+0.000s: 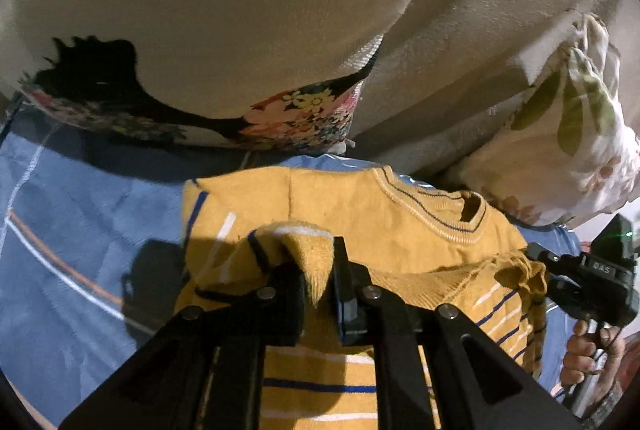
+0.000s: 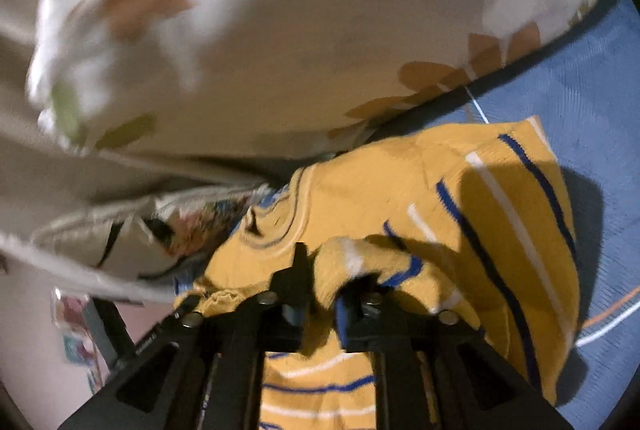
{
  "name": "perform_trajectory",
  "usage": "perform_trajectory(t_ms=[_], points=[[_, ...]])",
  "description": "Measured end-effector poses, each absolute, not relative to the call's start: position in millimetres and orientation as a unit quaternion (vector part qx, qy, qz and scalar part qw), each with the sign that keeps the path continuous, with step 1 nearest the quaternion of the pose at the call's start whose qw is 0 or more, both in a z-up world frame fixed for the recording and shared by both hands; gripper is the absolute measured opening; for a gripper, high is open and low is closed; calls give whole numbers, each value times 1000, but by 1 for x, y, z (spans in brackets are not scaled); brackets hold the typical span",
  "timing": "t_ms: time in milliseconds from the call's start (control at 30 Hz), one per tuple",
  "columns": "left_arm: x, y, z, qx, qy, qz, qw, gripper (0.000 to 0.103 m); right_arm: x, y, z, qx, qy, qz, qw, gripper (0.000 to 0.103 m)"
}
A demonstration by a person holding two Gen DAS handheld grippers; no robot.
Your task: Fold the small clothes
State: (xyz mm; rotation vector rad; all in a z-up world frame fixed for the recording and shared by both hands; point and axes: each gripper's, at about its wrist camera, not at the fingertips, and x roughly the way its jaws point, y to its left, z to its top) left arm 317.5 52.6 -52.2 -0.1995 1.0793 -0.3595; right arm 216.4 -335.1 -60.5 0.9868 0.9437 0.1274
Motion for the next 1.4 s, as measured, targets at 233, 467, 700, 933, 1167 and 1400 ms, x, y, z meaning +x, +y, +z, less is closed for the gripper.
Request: perform_trajectory(t_ms=[233, 467, 700, 933, 1167, 1400], points=[[322, 62, -50, -152, 509, -193, 825, 23, 223, -353, -74, 509, 400, 31, 761, 39], [317, 84, -18, -227, 464, -205, 831, 40, 229, -356, -66, 476, 404, 25, 780, 40], [295, 102, -6, -201, 457, -148, 854, 52, 214, -366, -53, 455, 392, 20, 800, 47], [276, 100, -27, -164, 491, -146, 843, 52, 196, -368, -25, 383, 388, -2, 838, 68], [296, 43, -51, -124, 491, -196, 839, 52, 223, -273, -32, 282, 447, 122, 840, 56], [344, 59, -84, -139, 507, -122, 842, 48, 255, -288, -68, 253, 470, 52, 844, 53]])
